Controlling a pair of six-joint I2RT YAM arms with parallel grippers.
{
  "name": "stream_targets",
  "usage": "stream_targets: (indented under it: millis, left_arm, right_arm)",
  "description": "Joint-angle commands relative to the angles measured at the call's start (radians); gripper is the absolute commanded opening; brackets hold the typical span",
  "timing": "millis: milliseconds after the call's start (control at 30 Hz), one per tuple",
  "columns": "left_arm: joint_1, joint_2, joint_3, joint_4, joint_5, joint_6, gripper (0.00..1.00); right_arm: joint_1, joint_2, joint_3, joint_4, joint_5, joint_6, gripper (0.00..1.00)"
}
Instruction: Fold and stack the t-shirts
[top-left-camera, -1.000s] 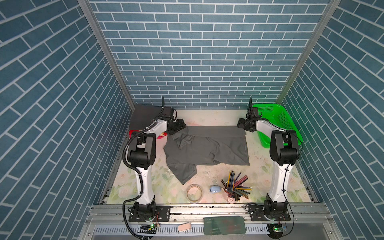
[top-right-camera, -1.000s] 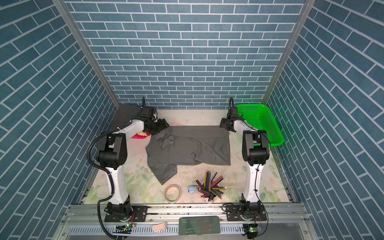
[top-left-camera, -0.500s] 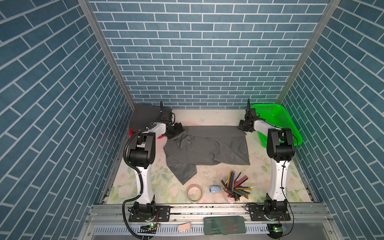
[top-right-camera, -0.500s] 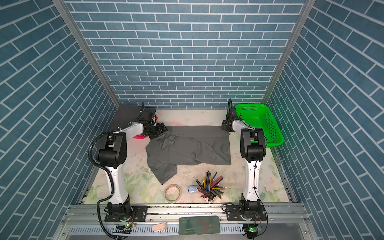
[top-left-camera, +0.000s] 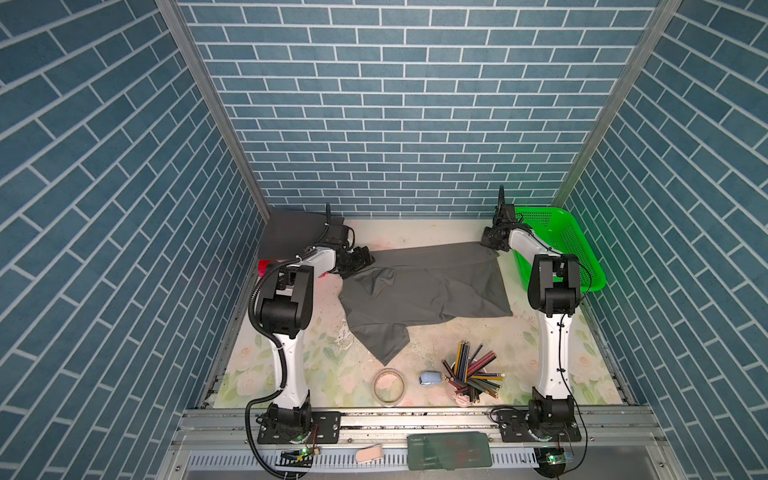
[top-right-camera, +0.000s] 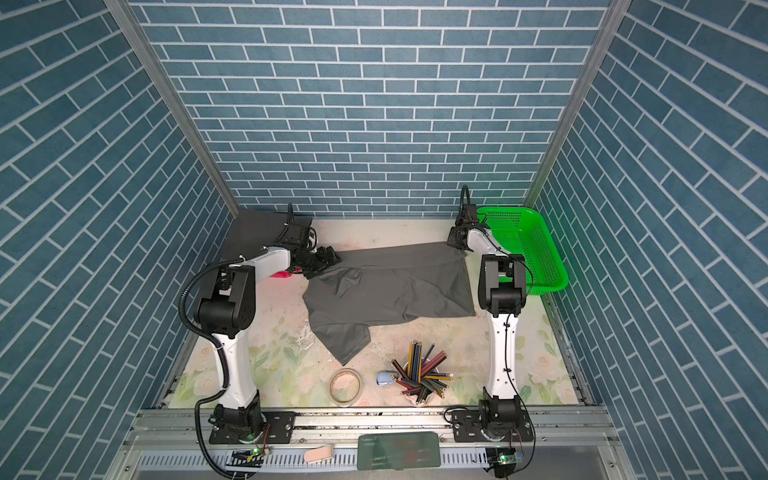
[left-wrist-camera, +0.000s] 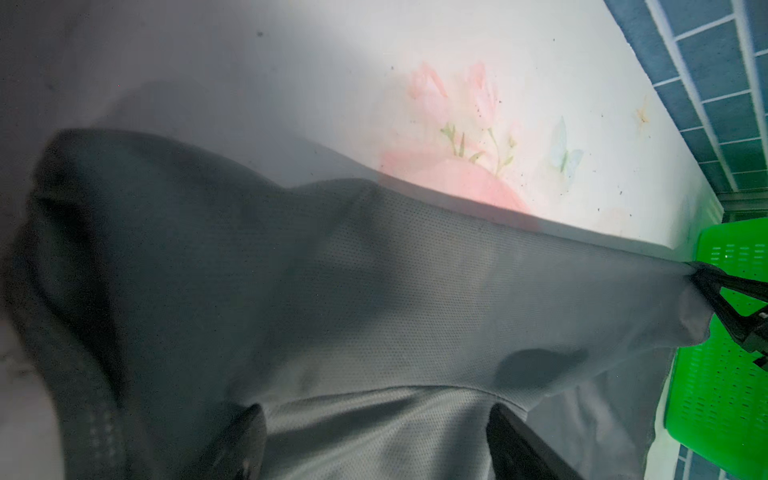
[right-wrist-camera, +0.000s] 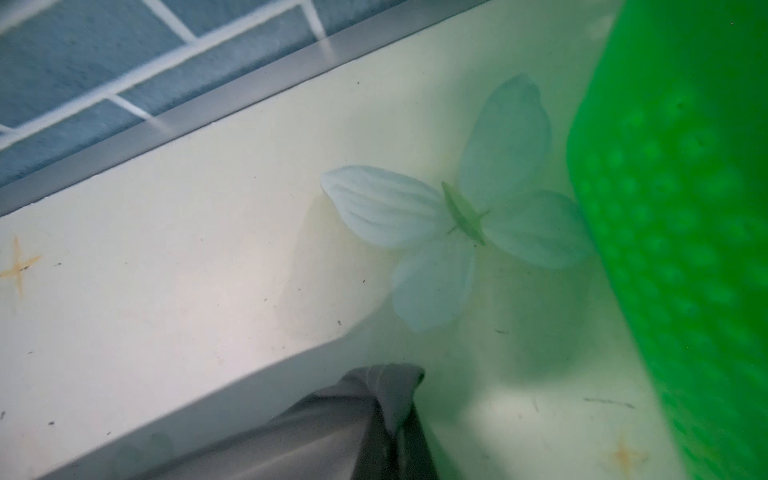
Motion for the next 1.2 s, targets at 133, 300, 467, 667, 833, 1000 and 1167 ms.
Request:
stream_targets:
  millis: [133, 300, 467, 667, 833, 1000, 1167]
  left_arm:
    - [0.035, -0.015, -0.039, -0.096, -0.082, 0.035, 0.86]
    - [0.010, -0.100, -0.022, -0.120, -0.107, 0.059, 0.86]
    - [-0.044, -0.209, -0.064, -0.111, -0.094, 0.056, 0.86]
    - [-0.068, -0.290, -0.230, 0.050, 0.037, -0.055, 0.86]
    - [-0.075, -0.255, -0.323, 0.179, 0.117, -0.142, 0.86]
    - [-0.094, -0.234, -0.372, 0.243, 0.144, -0.179, 0.86]
    - [-0.090, -0.259, -0.434, 0.254, 0.124, -0.173, 0.86]
  right_arm:
    - [-0.011, 0.013, 0.017, -0.014, -0.018, -0.047, 0.12]
    - [0.011, -0.013, 0.017, -0.008, -0.032, -0.057, 0.33]
    - [0.036, -0.084, -0.015, 0.007, -0.055, -0.052, 0.67]
    - [0.094, -0.236, -0.113, 0.041, -0.053, -0.042, 0.83]
    - [0.168, -0.376, -0.302, 0.138, -0.135, 0.004, 0.88]
    - [0.234, -0.456, -0.477, 0.252, -0.269, 0.079, 0.92]
    - [0.299, -0.490, -0.575, 0.318, -0.306, 0.152, 0.91]
